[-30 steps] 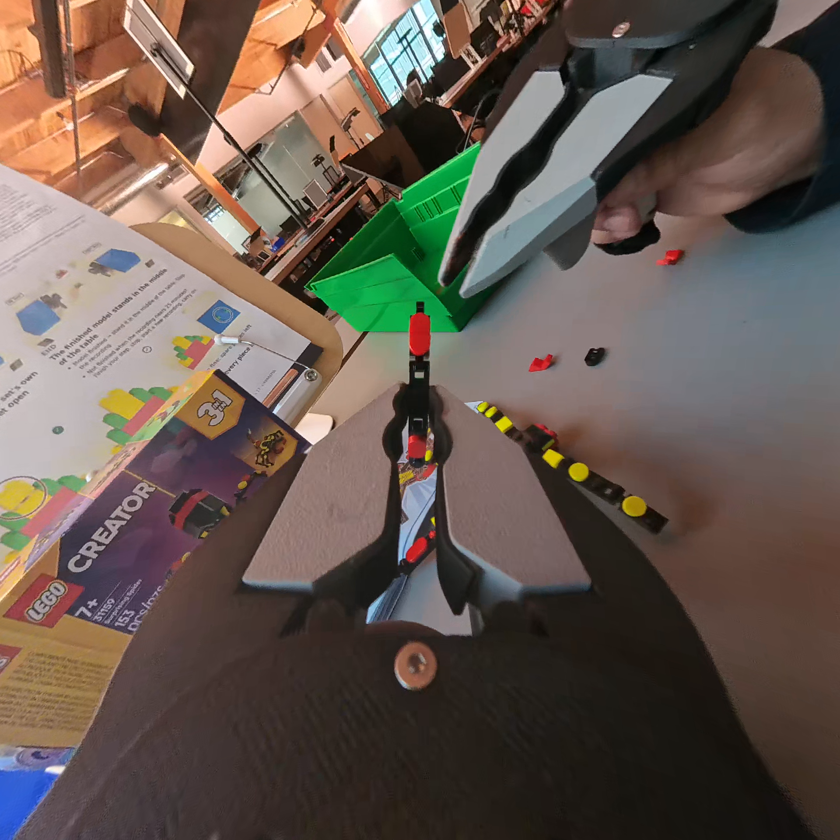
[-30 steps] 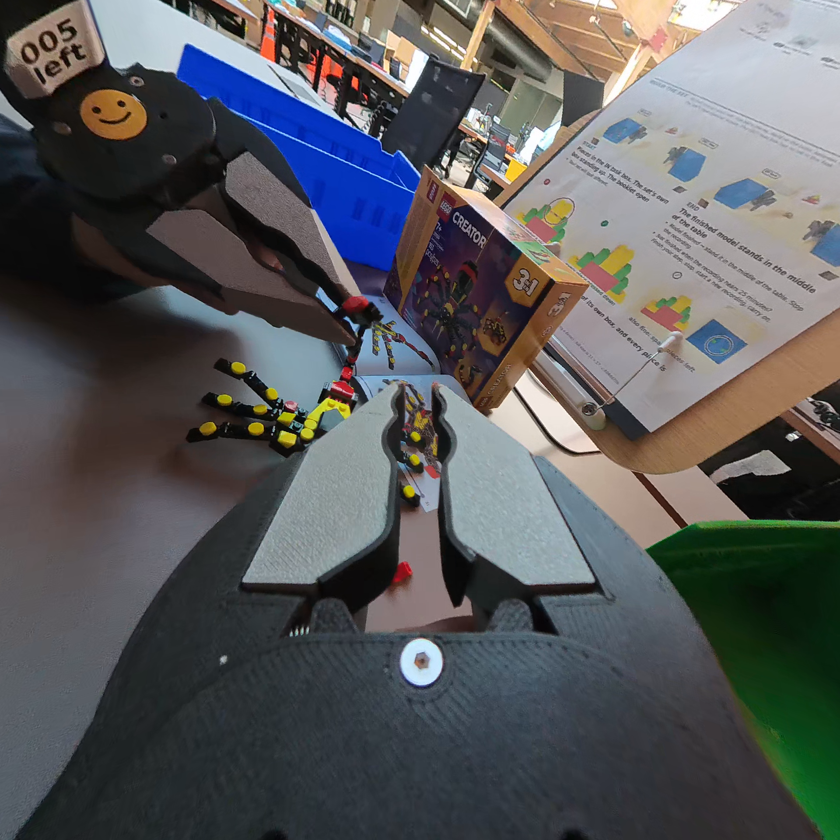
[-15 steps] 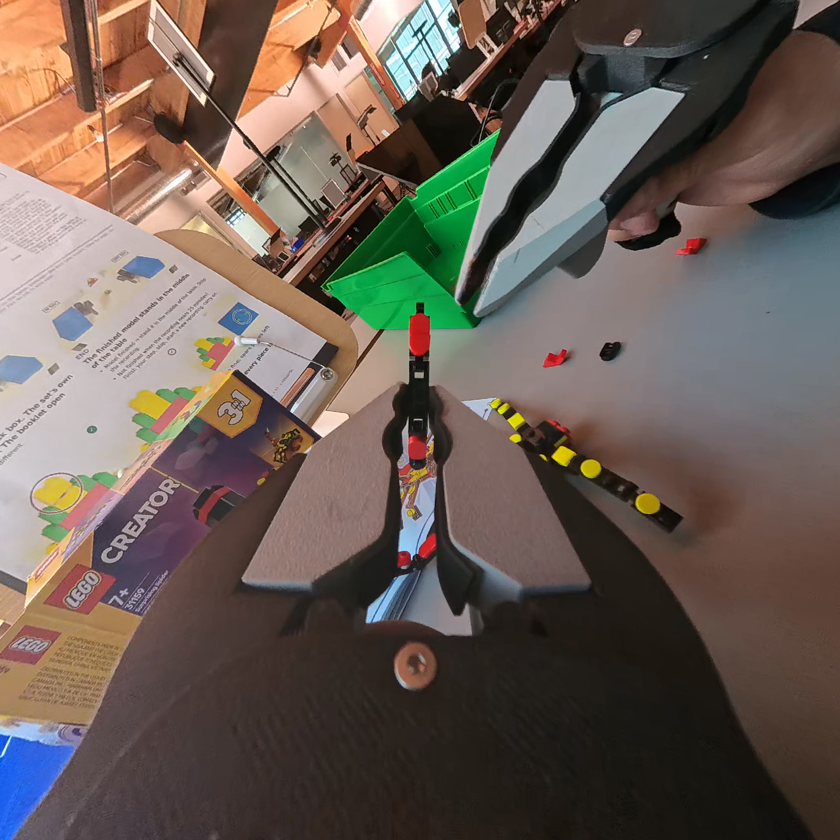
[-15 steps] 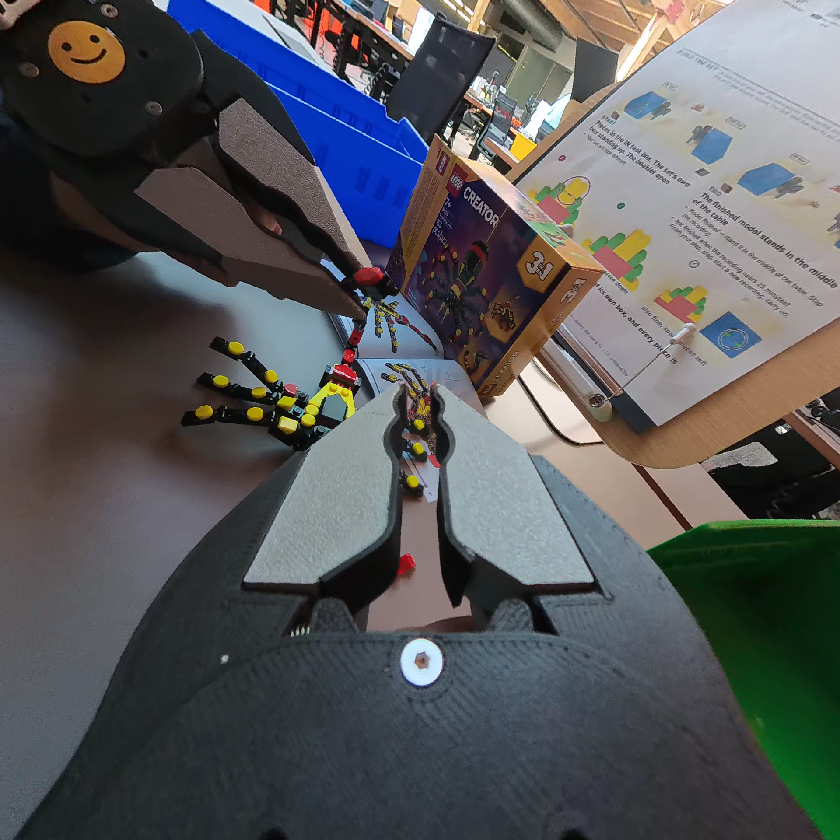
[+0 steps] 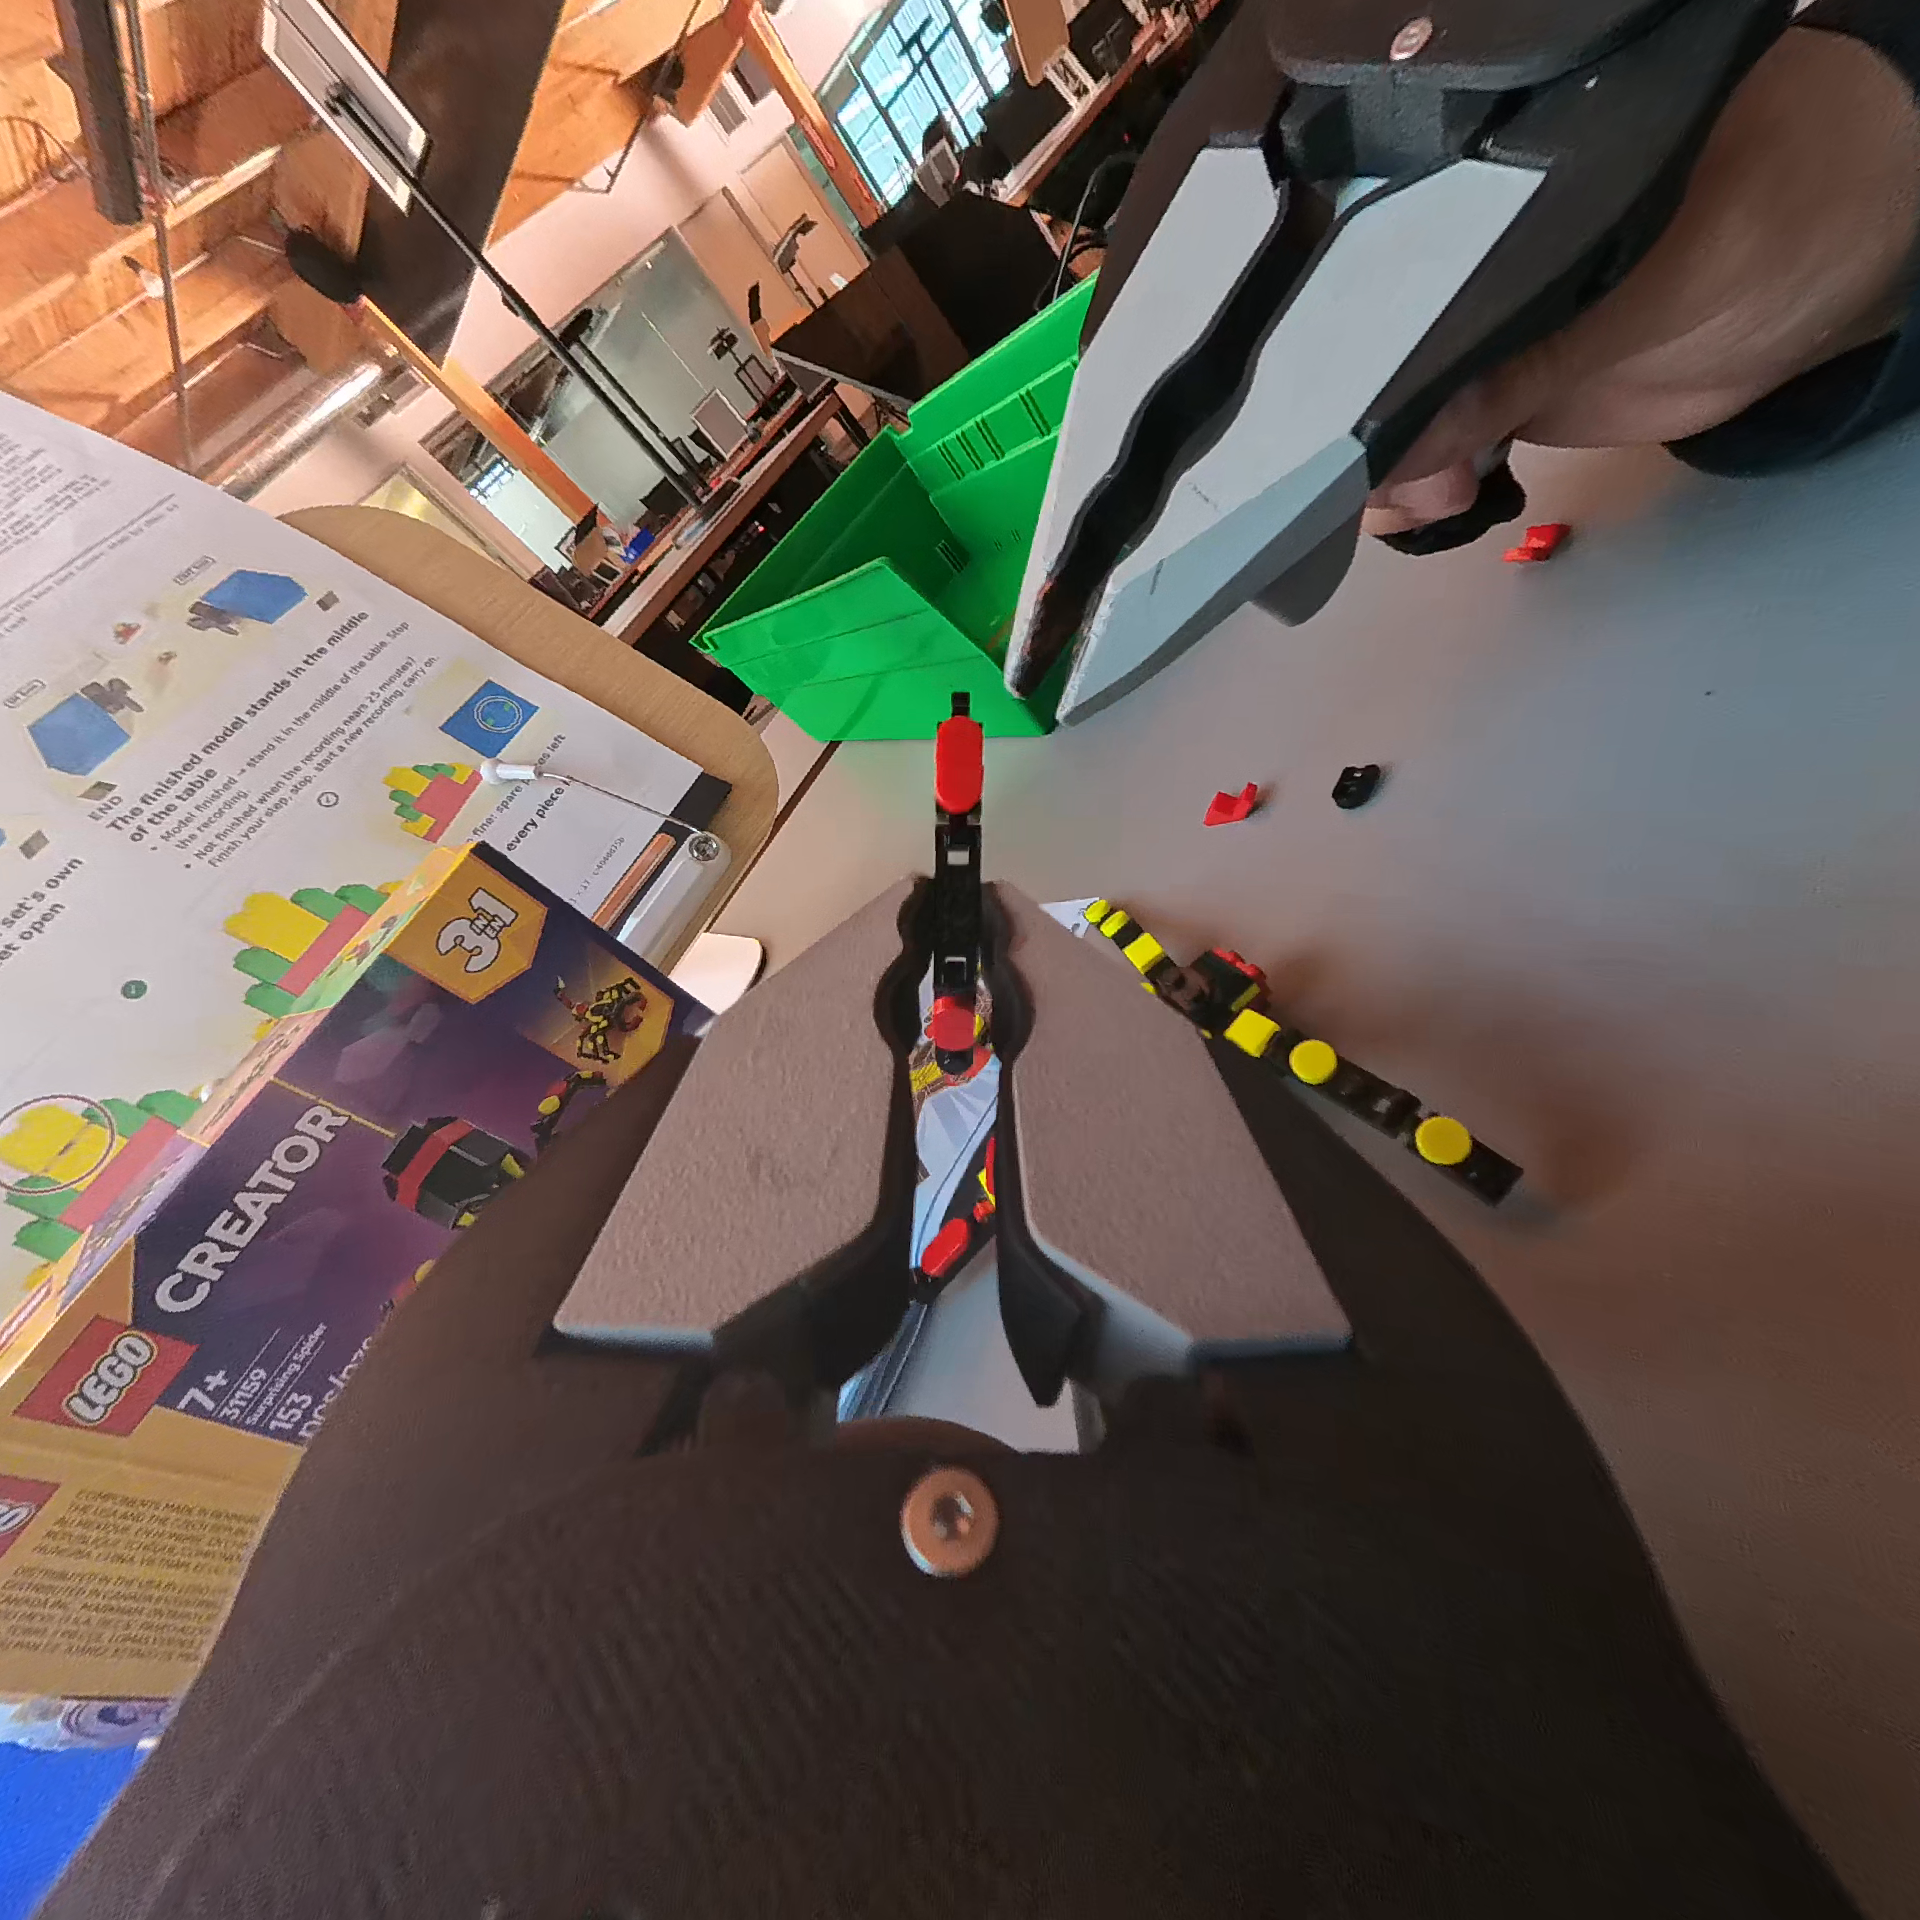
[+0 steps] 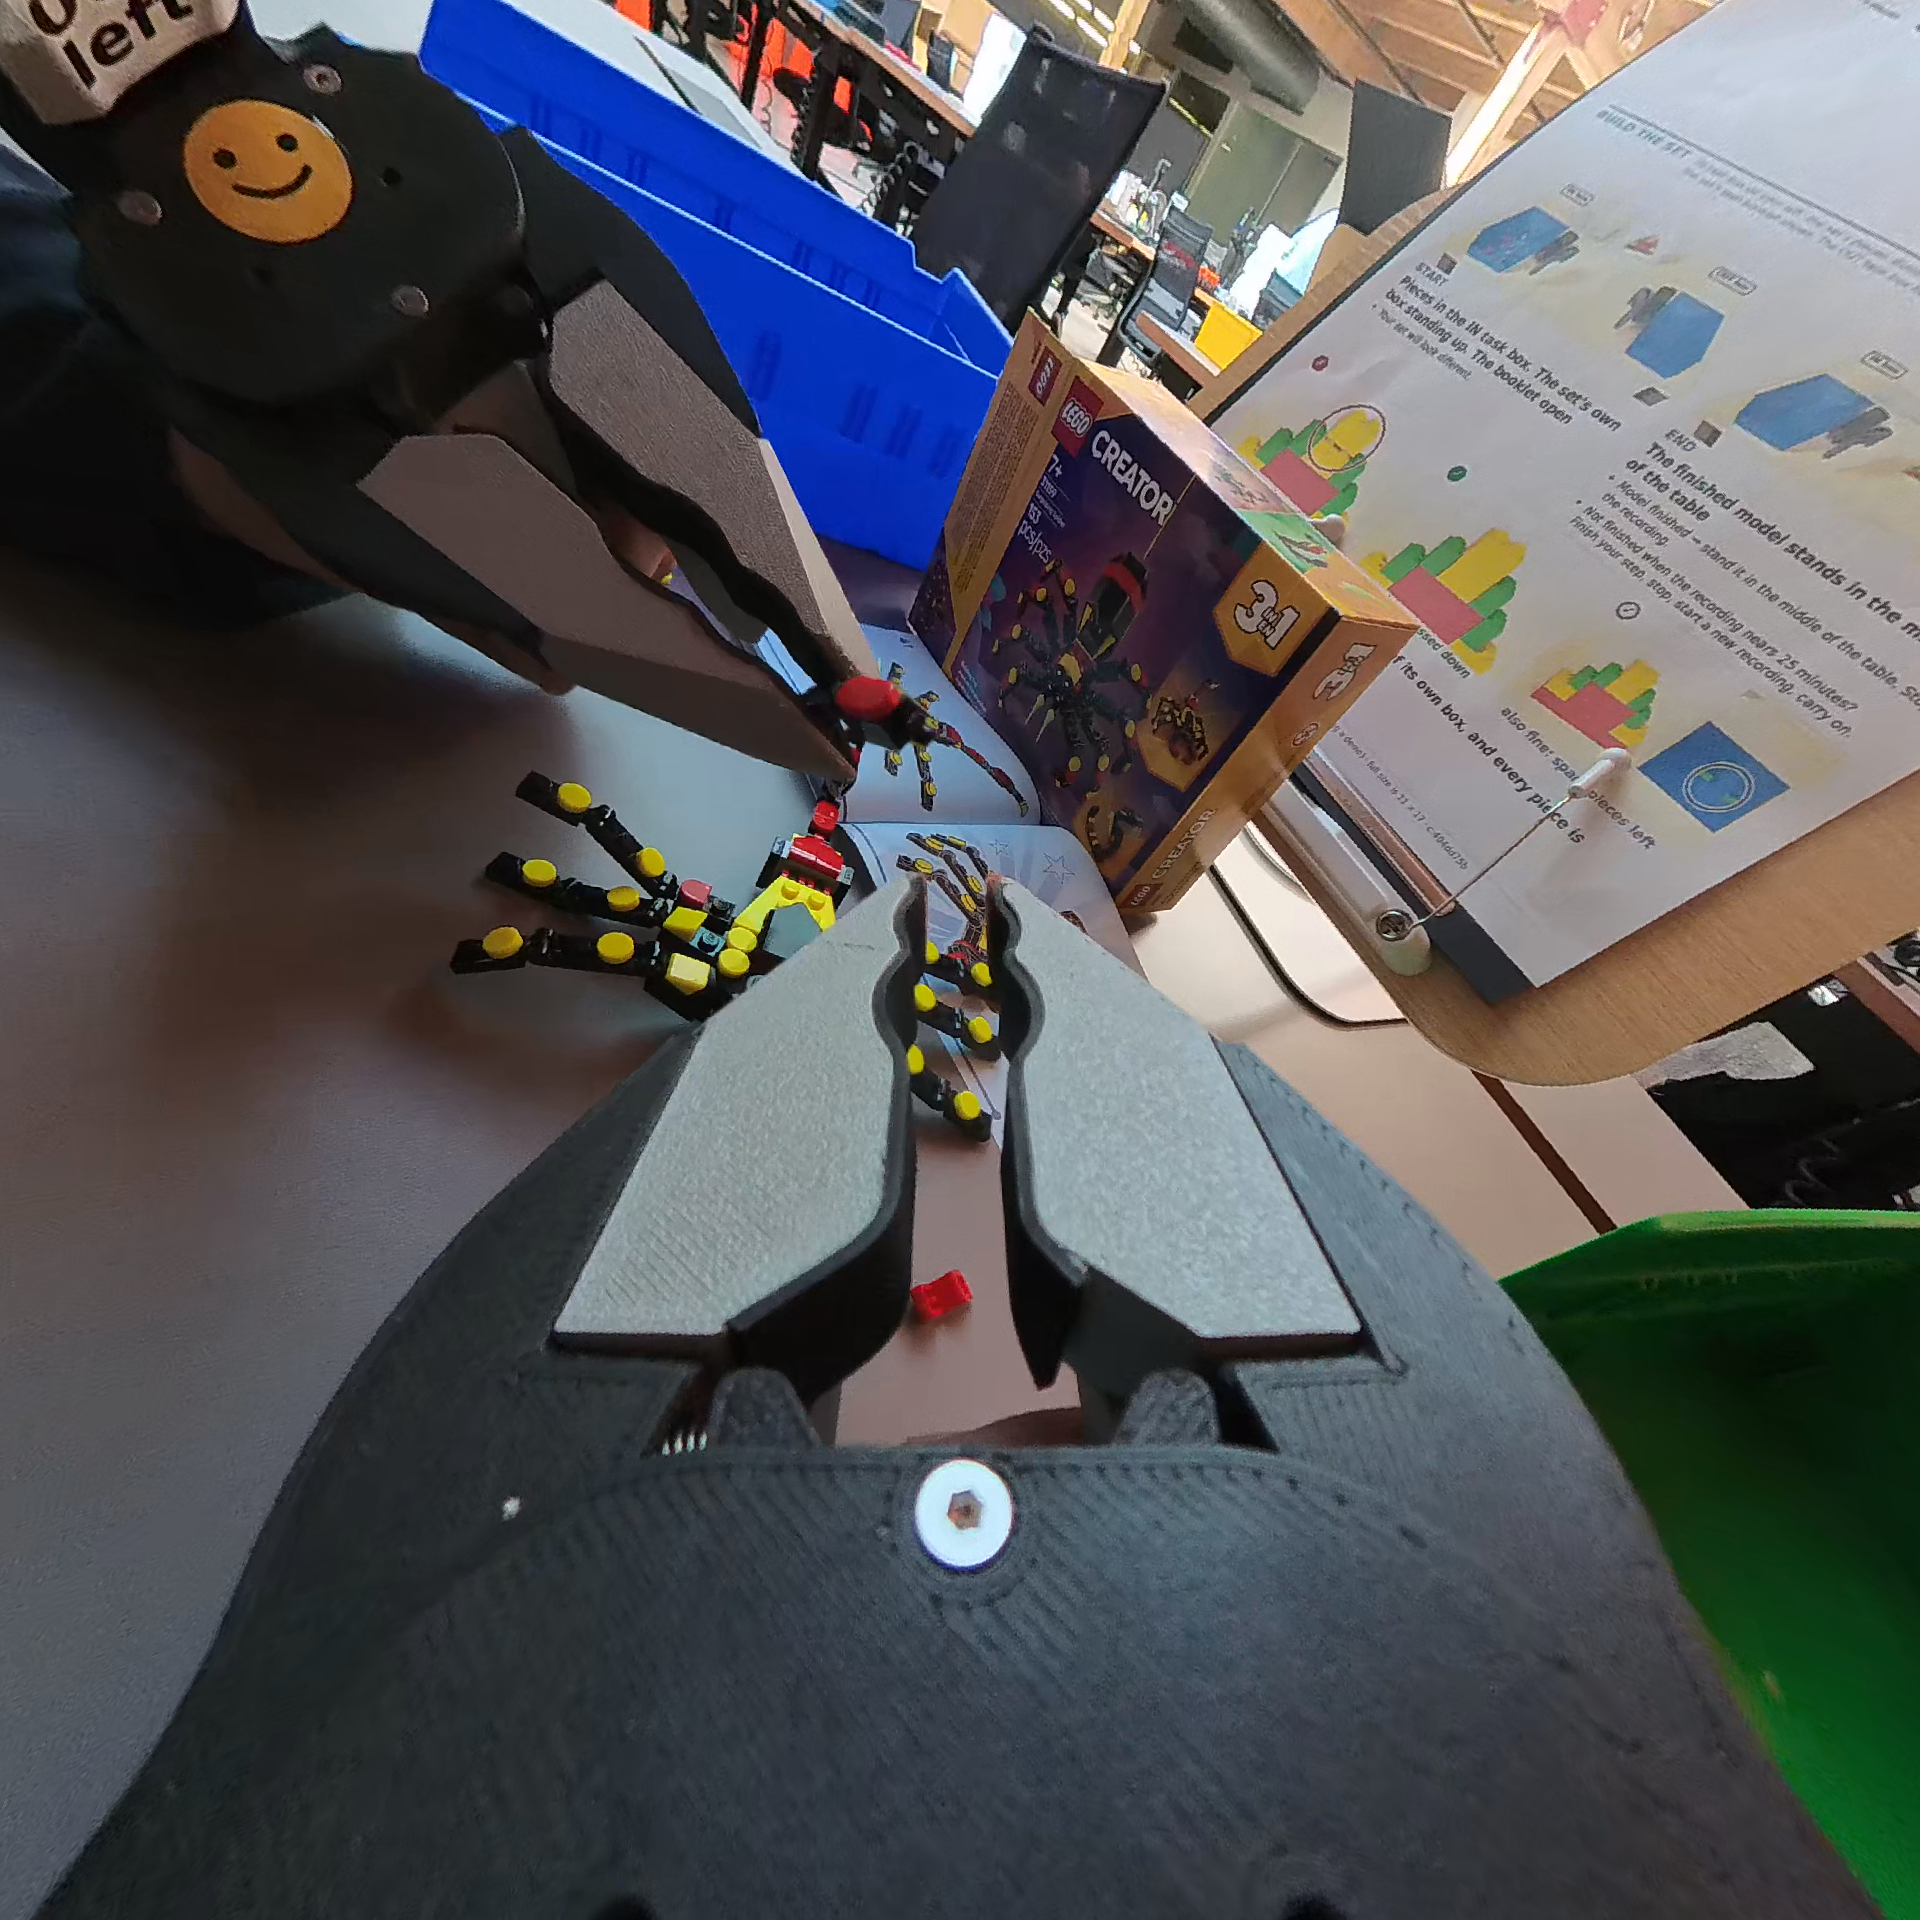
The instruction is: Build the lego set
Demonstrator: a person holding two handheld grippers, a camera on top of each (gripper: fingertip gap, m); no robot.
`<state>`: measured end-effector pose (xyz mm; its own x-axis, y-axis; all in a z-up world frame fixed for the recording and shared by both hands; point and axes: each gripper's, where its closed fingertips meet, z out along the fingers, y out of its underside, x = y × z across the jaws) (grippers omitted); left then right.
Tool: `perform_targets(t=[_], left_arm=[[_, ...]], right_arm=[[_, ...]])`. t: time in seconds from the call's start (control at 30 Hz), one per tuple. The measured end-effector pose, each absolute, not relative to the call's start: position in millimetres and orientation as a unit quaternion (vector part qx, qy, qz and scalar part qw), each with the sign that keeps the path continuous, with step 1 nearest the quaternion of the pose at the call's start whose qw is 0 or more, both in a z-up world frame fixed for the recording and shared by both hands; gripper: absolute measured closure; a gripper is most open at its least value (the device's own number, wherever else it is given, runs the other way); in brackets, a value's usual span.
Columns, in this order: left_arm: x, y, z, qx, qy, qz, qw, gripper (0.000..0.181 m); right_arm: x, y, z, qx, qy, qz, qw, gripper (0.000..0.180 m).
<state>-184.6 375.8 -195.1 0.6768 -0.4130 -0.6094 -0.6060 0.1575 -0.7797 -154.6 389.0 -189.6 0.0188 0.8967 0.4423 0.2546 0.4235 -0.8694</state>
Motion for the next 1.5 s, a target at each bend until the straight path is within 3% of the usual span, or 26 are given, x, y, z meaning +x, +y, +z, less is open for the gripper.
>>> perform_targets(t=[0.3,0.37,0.47,0.57,0.63,0.8,1.2,1.33,1.5], left_arm=[[-183,375,-192,-0.662,0.359,0.008,0.658,0.176],[-175,369,-186,-0.660,0.350,-0.052,0.663,0.176],[-143,345,-177,-0.653,0.341,-0.253,0.628,0.176],[-134,338,-160,-0.642,0.258,-0.409,0.595,0.176],[-138,340,-155,-0.636,0.222,-0.451,0.586,0.176],[-145,347,-167,-0.655,0.219,-0.434,0.579,0.176],[-134,345,-174,-0.665,0.212,-0.466,0.544,0.176],[-132,344,-175,-0.666,0.215,-0.475,0.533,0.157],[-138,347,-175,-0.671,0.219,-0.444,0.553,0.158]], right_arm=[[-156,382,-189,-0.474,-0.617,0.380,0.500,0.154],[-155,375,-186,-0.469,-0.613,0.414,0.483,0.152],[-152,354,-166,-0.445,-0.590,0.510,0.441,0.145],[-146,340,-150,-0.419,-0.571,0.576,0.408,0.173],[-143,336,-151,-0.409,-0.581,0.585,0.391,0.180],[-147,349,-154,-0.453,-0.542,0.614,0.353,0.164],[-147,351,-152,-0.466,-0.514,0.648,0.314,0.176],[-147,352,-156,-0.477,-0.519,0.639,0.306,0.176],[-149,351,-164,-0.490,-0.532,0.626,0.291,0.176]])
